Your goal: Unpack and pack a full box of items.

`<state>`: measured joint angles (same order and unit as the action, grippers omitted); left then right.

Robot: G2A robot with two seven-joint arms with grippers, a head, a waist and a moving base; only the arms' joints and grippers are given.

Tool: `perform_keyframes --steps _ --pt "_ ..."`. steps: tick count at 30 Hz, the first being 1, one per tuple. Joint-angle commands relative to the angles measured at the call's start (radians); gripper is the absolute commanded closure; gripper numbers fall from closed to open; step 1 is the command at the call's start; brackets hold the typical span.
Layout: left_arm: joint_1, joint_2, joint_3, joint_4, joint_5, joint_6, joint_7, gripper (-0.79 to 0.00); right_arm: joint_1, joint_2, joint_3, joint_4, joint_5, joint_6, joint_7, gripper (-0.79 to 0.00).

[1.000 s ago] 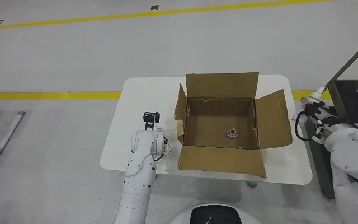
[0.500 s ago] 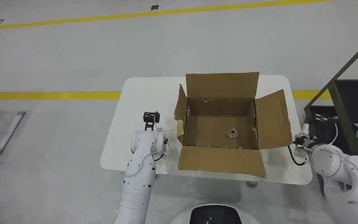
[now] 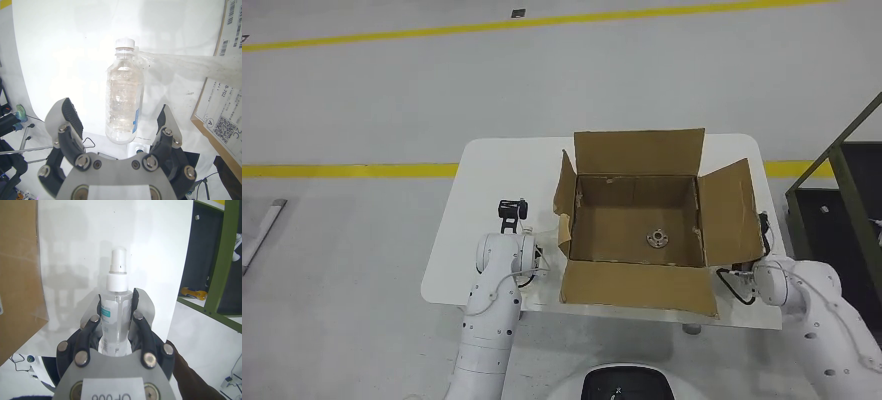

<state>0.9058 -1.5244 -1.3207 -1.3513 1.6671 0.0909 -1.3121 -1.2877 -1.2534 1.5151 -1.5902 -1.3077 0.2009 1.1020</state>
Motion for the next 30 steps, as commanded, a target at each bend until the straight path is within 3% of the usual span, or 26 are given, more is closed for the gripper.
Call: perform_keyframes --steps 1,7,11,13,18,21,25,26,27,28,29,30 --pt "0.0 0.0 0.0 0.0 0.0 0.0 0.0 -0.785 0.004 -0.001 -0.002 0.012 0.011 0.001 -0.001 -0.342" --pt "0.0 0.0 0.0 0.0 0.0 0.0 0.0 -0.785 0.018 -0.001 -0.01 0.047 -0.011 0.013 0.002 -0.391" --pt "0.0 0.0 0.0 0.0 0.0 0.0 0.0 -0.785 0.02 0.0 -0.008 0.043 -0.028 0.027 0.002 -0.668" --pt "0.0 0.0 0.0 0.0 0.0 0.0 0.0 -0.785 0.007 0.001 0.019 0.01 -0.002 0.042 -0.004 -0.674" --pt "0.0 0.0 0.0 0.0 0.0 0.0 0.0 -0.785 -0.055 0.007 0.144 -0.137 0.093 0.073 -0.032 -0.785" --pt "0.0 0.0 0.0 0.0 0.0 0.0 0.0 -0.785 -0.095 0.008 0.226 -0.234 0.178 0.097 -0.069 -0.785" --pt "0.0 0.0 0.0 0.0 0.0 0.0 0.0 -0.785 -0.179 0.0 0.344 -0.403 0.369 0.104 -0.242 -0.785" --pt "0.0 0.0 0.0 0.0 0.0 0.0 0.0 -0.785 -0.191 -0.002 0.359 -0.437 0.406 0.104 -0.262 -0.773" --pt "0.0 0.0 0.0 0.0 0.0 0.0 0.0 -0.785 -0.197 -0.004 0.374 -0.46 0.448 0.109 -0.284 -0.656" --pt "0.0 0.0 0.0 0.0 0.0 0.0 0.0 -0.785 -0.201 -0.006 0.381 -0.486 0.494 0.102 -0.306 -0.434" --pt "0.0 0.0 0.0 0.0 0.0 0.0 0.0 -0.785 -0.207 -0.006 0.384 -0.506 0.506 0.089 -0.321 -0.332" --pt "0.0 0.0 0.0 0.0 0.0 0.0 0.0 -0.785 -0.207 -0.007 0.385 -0.52 0.51 0.086 -0.333 -0.317"
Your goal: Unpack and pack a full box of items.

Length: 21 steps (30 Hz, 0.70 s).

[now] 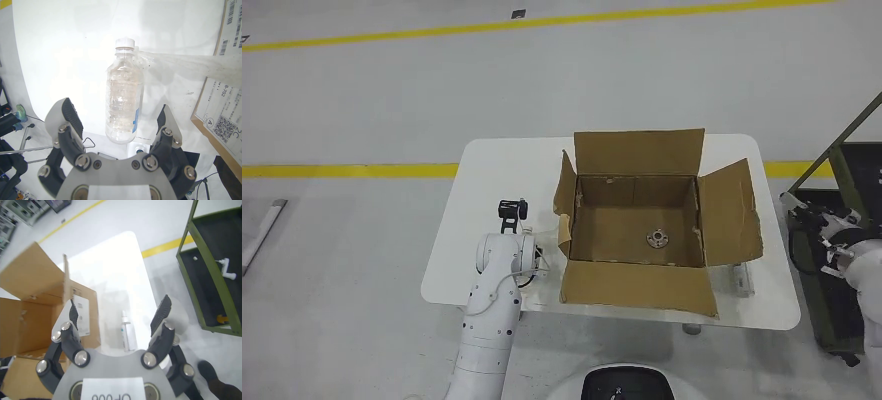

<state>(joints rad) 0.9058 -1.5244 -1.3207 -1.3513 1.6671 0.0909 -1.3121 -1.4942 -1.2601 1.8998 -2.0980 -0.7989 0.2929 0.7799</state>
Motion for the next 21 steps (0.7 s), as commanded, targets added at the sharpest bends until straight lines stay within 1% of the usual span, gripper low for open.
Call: perform_keyframes --steps 1,2,3,4,6,7,9,10,11,13,14,17,21 --pt "0.0 0.0 0.0 0.0 0.0 0.0 0.0 -0.785 0.005 -0.002 -0.012 -0.037 0.049 -0.013 -0.021 -0.24" --pt "0.0 0.0 0.0 0.0 0.0 0.0 0.0 -0.785 0.01 -0.002 -0.02 -0.048 0.073 -0.023 -0.024 -0.102" --pt "0.0 0.0 0.0 0.0 0.0 0.0 0.0 -0.785 0.018 -0.002 -0.038 -0.061 0.078 -0.037 -0.018 -0.018" --pt "0.0 0.0 0.0 0.0 0.0 0.0 0.0 -0.785 0.024 0.0 -0.055 -0.069 0.069 -0.048 -0.012 0.0" --pt "0.0 0.0 0.0 0.0 0.0 0.0 0.0 -0.785 0.059 0.001 -0.124 -0.087 0.041 -0.044 0.021 0.0" --pt "0.0 0.0 0.0 0.0 0.0 0.0 0.0 -0.785 0.082 0.003 -0.185 -0.108 -0.015 -0.049 0.035 0.0" --pt "0.0 0.0 0.0 0.0 0.0 0.0 0.0 -0.785 0.116 0.004 -0.298 -0.127 -0.072 -0.072 0.065 0.0" --pt "0.0 0.0 0.0 0.0 0.0 0.0 0.0 -0.785 0.129 0.003 -0.333 -0.125 -0.085 -0.075 0.073 0.0" --pt "0.0 0.0 0.0 0.0 0.0 0.0 0.0 -0.785 0.161 0.002 -0.403 -0.108 -0.113 -0.086 0.092 0.0" --pt "0.0 0.0 0.0 0.0 0.0 0.0 0.0 -0.785 0.21 -0.002 -0.481 -0.058 -0.141 -0.079 0.118 0.0" --pt "0.0 0.0 0.0 0.0 0.0 0.0 0.0 -0.785 0.259 -0.004 -0.541 -0.001 -0.216 -0.057 0.139 0.0" --pt "0.0 0.0 0.0 0.0 0.0 0.0 0.0 -0.785 0.388 -0.02 -0.695 0.165 -0.32 0.004 0.217 0.0" --pt "0.0 0.0 0.0 0.0 0.0 0.0 0.0 -0.785 0.565 -0.054 -0.876 0.443 -0.444 0.101 0.346 0.0"
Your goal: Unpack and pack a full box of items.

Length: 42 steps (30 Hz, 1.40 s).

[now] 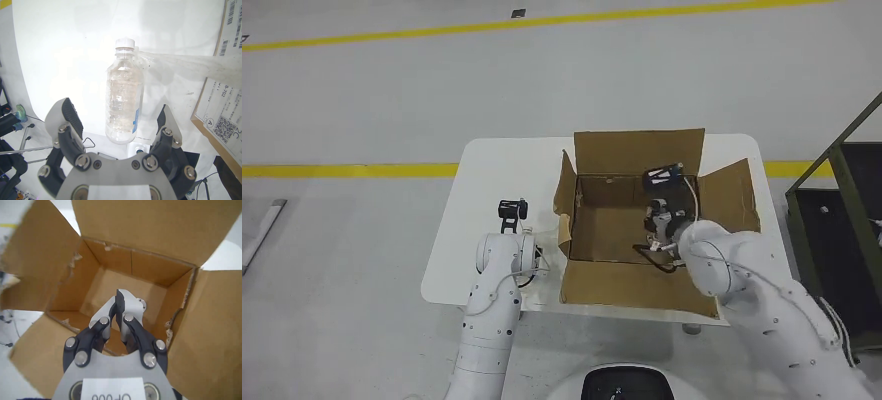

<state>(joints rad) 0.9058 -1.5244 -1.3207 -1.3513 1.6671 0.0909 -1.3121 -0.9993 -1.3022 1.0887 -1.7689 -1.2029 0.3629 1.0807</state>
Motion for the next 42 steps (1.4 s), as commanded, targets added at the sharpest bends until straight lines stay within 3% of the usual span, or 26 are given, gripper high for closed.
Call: perform_keyframes --steps 1,7,9,10,11,15,21,42 --pt "0.0 0.0 0.0 0.0 0.0 0.0 0.0 -0.785 0.101 -0.018 -0.088 0.156 -0.059 0.047 0.056 0.0" --pt "0.0 0.0 0.0 0.0 0.0 0.0 0.0 -0.785 0.308 -0.086 -0.249 0.488 -0.113 0.133 0.171 -0.003" --pt "0.0 0.0 0.0 0.0 0.0 0.0 0.0 -0.785 0.346 -0.103 -0.271 0.555 -0.094 0.136 0.207 -0.049" --pt "0.0 0.0 0.0 0.0 0.0 0.0 0.0 -0.785 0.364 -0.111 -0.282 0.588 -0.086 0.12 0.229 -0.182" --pt "0.0 0.0 0.0 0.0 0.0 0.0 0.0 -0.785 0.38 -0.117 -0.288 0.614 -0.086 0.119 0.237 -0.252" --pt "0.0 0.0 0.0 0.0 0.0 0.0 0.0 -0.785 0.418 -0.136 -0.299 0.702 -0.076 0.118 0.257 -0.339" --pt "0.0 0.0 0.0 0.0 0.0 0.0 0.0 -0.785 0.442 -0.158 -0.303 0.793 -0.056 0.101 0.247 -0.376" --pt "0.0 0.0 0.0 0.0 0.0 0.0 0.0 -0.785 0.465 -0.225 -0.296 1.0 0.037 0.087 0.087 -0.366"
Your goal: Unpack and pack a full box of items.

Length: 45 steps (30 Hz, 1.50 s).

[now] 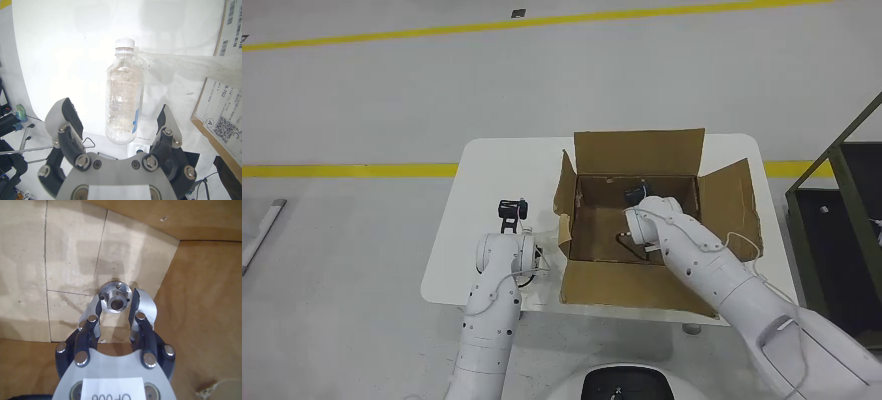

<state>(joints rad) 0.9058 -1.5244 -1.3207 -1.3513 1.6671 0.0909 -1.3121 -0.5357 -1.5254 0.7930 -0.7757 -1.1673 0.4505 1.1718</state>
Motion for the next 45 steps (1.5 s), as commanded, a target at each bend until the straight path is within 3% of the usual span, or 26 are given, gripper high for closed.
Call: perform_keyframes --steps 1,9,12,14,21,26,30,34,36,40,45 --pt "0.0 0.0 0.0 0.0 0.0 0.0 0.0 -0.785 0.004 -0.005 0.0 0.015 0.003 -0.003 -0.007 -0.36" --pt "0.0 0.0 0.0 0.0 0.0 0.0 0.0 -0.785 0.016 -0.023 0.002 0.061 0.01 -0.005 -0.03 -0.271" --pt "0.0 0.0 0.0 0.0 0.0 0.0 0.0 -0.785 0.017 -0.029 0.004 0.073 0.013 -0.008 -0.04 -0.132" --pt "0.0 0.0 0.0 0.0 0.0 0.0 0.0 -0.785 0.018 -0.032 0.005 0.081 0.014 -0.01 -0.045 0.0" --pt "0.0 0.0 0.0 0.0 0.0 0.0 0.0 -0.785 0.015 -0.036 0.032 0.043 0.035 -0.017 -0.068 0.0" --pt "0.0 0.0 0.0 0.0 0.0 0.0 0.0 -0.785 -0.026 -0.004 0.125 -0.132 0.063 -0.048 -0.065 0.0" --pt "0.0 0.0 0.0 0.0 0.0 0.0 0.0 -0.785 -0.126 0.044 0.273 -0.392 0.09 -0.089 -0.054 0.0" --pt "0.0 0.0 0.0 0.0 0.0 0.0 0.0 -0.785 -0.332 0.096 0.512 -0.77 0.187 -0.162 -0.038 0.0" --pt "0.0 0.0 0.0 0.0 0.0 0.0 0.0 -0.785 -0.451 0.113 0.657 -0.949 0.325 -0.22 -0.062 0.0" --pt "0.0 0.0 0.0 0.0 0.0 0.0 0.0 -0.785 -0.597 0.128 0.875 -1.071 0.569 -0.304 -0.136 0.0" --pt "0.0 0.0 0.0 0.0 0.0 0.0 0.0 -0.785 -0.73 0.139 1.066 -1.135 0.701 -0.328 -0.249 0.0"
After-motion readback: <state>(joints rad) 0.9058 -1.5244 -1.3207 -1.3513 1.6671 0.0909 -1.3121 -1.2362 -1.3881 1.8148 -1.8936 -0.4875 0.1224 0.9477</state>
